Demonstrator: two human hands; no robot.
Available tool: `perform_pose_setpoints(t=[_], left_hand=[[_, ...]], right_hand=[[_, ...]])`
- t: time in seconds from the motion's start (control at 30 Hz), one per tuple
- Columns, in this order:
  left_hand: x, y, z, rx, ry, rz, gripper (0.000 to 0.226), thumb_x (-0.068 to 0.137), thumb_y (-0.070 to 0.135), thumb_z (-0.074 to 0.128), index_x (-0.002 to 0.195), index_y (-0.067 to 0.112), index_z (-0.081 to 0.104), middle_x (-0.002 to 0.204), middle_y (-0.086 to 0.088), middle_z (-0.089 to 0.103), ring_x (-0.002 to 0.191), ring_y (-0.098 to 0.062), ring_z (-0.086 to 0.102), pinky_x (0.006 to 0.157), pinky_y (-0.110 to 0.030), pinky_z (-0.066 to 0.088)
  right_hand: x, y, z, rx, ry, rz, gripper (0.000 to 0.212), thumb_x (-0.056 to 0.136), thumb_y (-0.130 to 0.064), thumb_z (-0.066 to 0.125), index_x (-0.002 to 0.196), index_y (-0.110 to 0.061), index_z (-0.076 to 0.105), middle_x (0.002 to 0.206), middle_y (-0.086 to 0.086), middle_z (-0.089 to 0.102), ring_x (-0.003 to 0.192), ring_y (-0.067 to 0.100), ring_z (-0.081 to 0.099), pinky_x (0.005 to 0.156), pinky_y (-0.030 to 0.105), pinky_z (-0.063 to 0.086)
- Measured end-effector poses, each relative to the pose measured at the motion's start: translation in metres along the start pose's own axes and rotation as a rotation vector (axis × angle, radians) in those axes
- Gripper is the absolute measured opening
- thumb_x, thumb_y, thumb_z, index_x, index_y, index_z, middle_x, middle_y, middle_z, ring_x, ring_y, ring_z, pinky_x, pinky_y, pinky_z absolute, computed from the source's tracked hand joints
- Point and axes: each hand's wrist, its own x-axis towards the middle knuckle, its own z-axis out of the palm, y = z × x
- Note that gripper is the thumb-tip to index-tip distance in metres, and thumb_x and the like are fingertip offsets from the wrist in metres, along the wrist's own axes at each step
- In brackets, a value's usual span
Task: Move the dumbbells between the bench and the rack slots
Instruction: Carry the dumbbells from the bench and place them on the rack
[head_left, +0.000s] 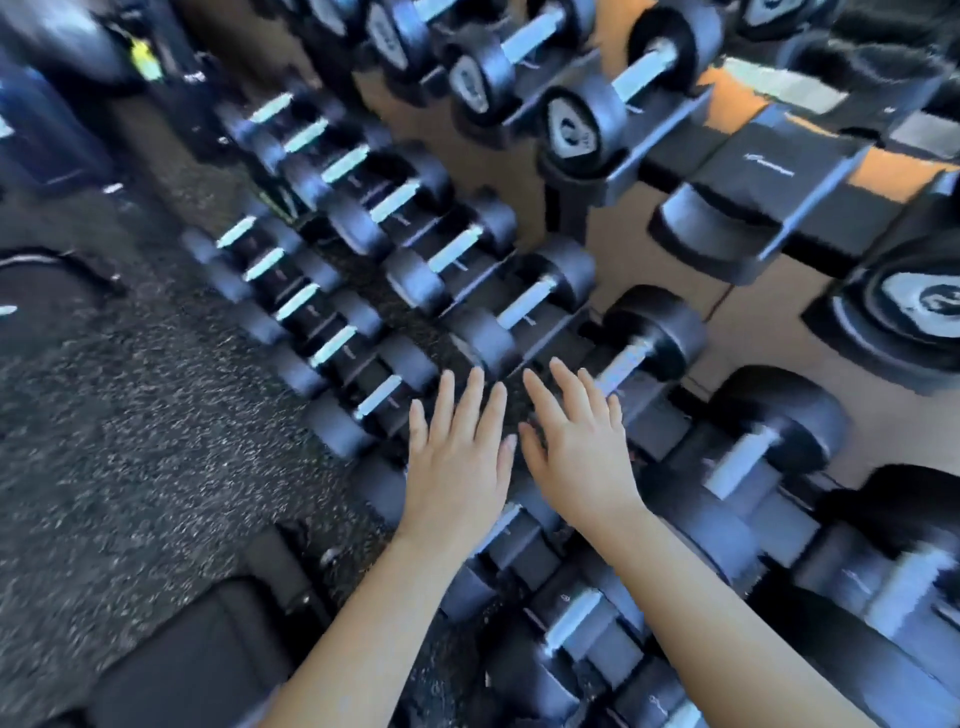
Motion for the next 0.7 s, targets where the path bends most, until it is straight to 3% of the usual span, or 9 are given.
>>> perform_pose_setpoints(t=[0.13, 0.27, 0.5, 0.7], left_hand=[[-0.056, -0.032, -0.008, 0.036, -0.007, -0.171, 0.051, 0.089, 0.036, 0.03, 0.126, 0.009, 0.052, 0.135, -0.013, 0.05, 0.126, -0.035, 0.042, 0.093, -0.058, 0.038], [-0.142, -0.06, -0.021, 0.069, 0.002, -0.367, 0.051, 0.087, 0.035, 0.03, 0.122, 0.009, 0.056, 0.131, -0.011, 0.054, 0.122, -0.035, 0.047, 0.089, -0.059, 0.041], [-0.305, -0.062, -0.049, 0.129, 0.072, -0.743, 0.051, 0.086, 0.034, 0.031, 0.117, 0.007, 0.06, 0.126, -0.014, 0.058, 0.117, -0.036, 0.052, 0.085, -0.061, 0.042], [-0.44, -0.036, -0.058, 0.111, 0.109, -1.053, 0.051, 0.087, 0.034, 0.03, 0.114, 0.004, 0.061, 0.123, -0.016, 0.059, 0.116, -0.038, 0.052, 0.085, -0.061, 0.042]], right_hand=[[-0.02, -0.048, 0.013, 0.036, -0.068, -0.143, 0.048, 0.077, -0.023, 0.056, 0.122, -0.007, 0.059, 0.124, 0.024, 0.058, 0.111, 0.045, 0.055, 0.08, 0.062, 0.047], [-0.057, -0.101, 0.016, 0.069, -0.109, -0.316, 0.046, 0.08, -0.023, 0.048, 0.121, -0.007, 0.058, 0.123, 0.024, 0.058, 0.108, 0.045, 0.057, 0.078, 0.06, 0.049], [-0.16, -0.199, 0.003, 0.179, -0.212, -0.597, 0.053, 0.072, -0.019, 0.073, 0.122, -0.009, 0.059, 0.124, 0.021, 0.059, 0.109, 0.043, 0.057, 0.08, 0.06, 0.05], [-0.26, -0.263, -0.017, 0.231, -0.323, -0.794, 0.047, 0.074, -0.025, 0.056, 0.118, -0.012, 0.062, 0.121, 0.018, 0.061, 0.106, 0.039, 0.06, 0.078, 0.058, 0.05]])
